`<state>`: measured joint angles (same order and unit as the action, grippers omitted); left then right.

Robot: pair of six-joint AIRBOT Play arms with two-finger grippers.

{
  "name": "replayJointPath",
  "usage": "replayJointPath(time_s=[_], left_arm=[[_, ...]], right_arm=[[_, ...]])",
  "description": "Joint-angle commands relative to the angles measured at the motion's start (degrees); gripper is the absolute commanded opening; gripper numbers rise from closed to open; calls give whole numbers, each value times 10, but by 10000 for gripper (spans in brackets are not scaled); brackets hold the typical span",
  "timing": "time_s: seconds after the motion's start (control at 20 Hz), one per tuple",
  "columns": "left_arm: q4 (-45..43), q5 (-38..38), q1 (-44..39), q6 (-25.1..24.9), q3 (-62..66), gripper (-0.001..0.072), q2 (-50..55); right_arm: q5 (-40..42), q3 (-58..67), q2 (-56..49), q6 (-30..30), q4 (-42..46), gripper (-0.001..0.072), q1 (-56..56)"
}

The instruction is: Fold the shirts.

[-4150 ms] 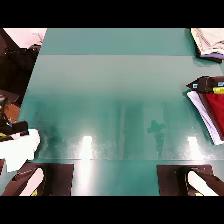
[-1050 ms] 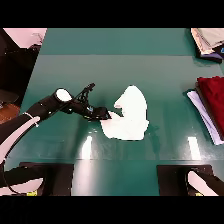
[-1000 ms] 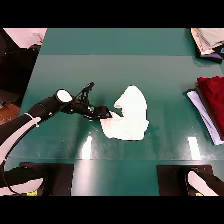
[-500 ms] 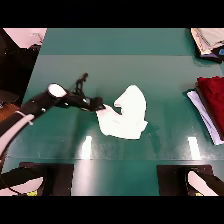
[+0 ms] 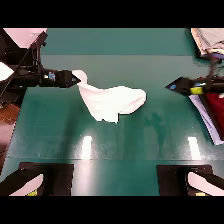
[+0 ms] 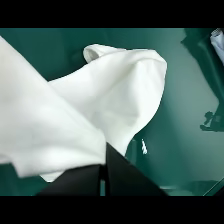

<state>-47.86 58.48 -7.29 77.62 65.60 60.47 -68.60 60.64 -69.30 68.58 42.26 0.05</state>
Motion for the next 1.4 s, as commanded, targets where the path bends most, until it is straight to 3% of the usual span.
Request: replayJointPath(time_s=[0.0,0.15,0.4,0.5,0.55,0.6,0.75,0.9,1.15,1.35], left_arm=[[-15,37,6,0,6,24,-9],[-15,53,6,0,6,24,-9],[-16,50,6,0,6,24,-9],[-16,50,6,0,6,24,-9],[-16,52,6,0,6,24,-9],[-17,55,6,0,7,24,-10],[-61,57,7,1,35,23,-27],[-109,76,7,4,146,23,-51],[-100,131,7,5,392,23,-63],[-99,207,7,41,519,24,-63]], right_arm=[[87,-38,-93,-1,-33,504,72],[163,-38,-156,-1,-52,503,120],[170,6,-216,-3,-63,490,150],[171,38,-231,-3,-61,313,160],[170,50,-234,-10,-60,61,163],[168,62,-234,-20,-58,21,162],[120,113,-185,-19,20,19,143],[68,188,-75,-7,99,19,99],[-7,322,99,-6,125,19,37],[-64,384,181,7,134,19,29]])
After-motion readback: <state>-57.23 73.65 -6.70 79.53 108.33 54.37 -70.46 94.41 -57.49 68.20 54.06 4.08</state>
